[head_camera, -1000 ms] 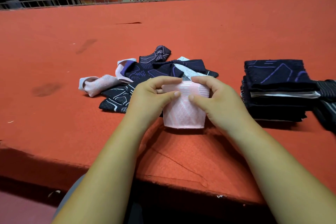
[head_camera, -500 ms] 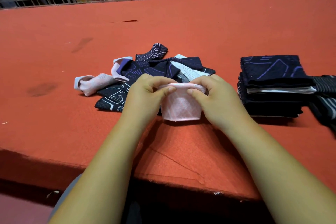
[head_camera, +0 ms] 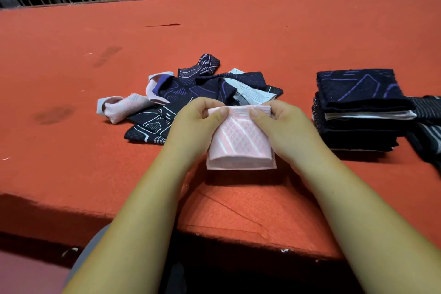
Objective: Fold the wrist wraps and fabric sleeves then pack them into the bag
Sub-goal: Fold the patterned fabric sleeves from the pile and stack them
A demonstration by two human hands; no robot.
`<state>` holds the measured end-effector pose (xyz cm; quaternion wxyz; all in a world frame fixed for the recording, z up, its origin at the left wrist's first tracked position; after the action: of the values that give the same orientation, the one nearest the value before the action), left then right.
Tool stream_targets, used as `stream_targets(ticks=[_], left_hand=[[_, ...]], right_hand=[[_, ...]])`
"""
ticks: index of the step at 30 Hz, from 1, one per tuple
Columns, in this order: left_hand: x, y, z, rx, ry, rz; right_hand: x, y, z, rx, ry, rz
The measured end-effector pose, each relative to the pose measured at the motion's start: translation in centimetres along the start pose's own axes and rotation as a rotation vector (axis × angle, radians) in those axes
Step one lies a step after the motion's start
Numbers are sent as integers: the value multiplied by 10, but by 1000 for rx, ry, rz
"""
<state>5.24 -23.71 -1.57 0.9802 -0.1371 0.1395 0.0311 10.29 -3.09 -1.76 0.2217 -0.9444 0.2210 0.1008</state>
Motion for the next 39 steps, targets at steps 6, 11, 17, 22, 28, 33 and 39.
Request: stream_targets(ticks=[6,11,17,22,28,33,39], left_hand=[[15,23,-17,209,-272,-200],[15,32,-21,300,-263,-255],[9,23,-18,337,-225,-129],[11,24,-16,353,-250,-197],[14,32,-22,299,-278,-312],[11,28,-12,371,-243,-208],[10,27,15,349,-123,-125]], right_hand=[[-3,-9,10,-16,58,56],[3,-3,19,-260,228,43],[32,29,25,-311,486,-366],[21,23,21,-387,402,-296],[11,11,16,-354,298,-161],[6,1,5,-304,265,-80],[1,-26,-26,10,76,-80]])
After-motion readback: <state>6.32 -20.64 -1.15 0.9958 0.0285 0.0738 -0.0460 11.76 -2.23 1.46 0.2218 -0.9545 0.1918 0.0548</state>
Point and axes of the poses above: each hand's wrist, its own x-axis away from the middle knuckle, its own y-axis out of the palm, z = x × y, the point moved 9 cm from there along -x, towards the middle knuckle, and after that the axes turned 9 degrees about z, right-handed, at the moved point
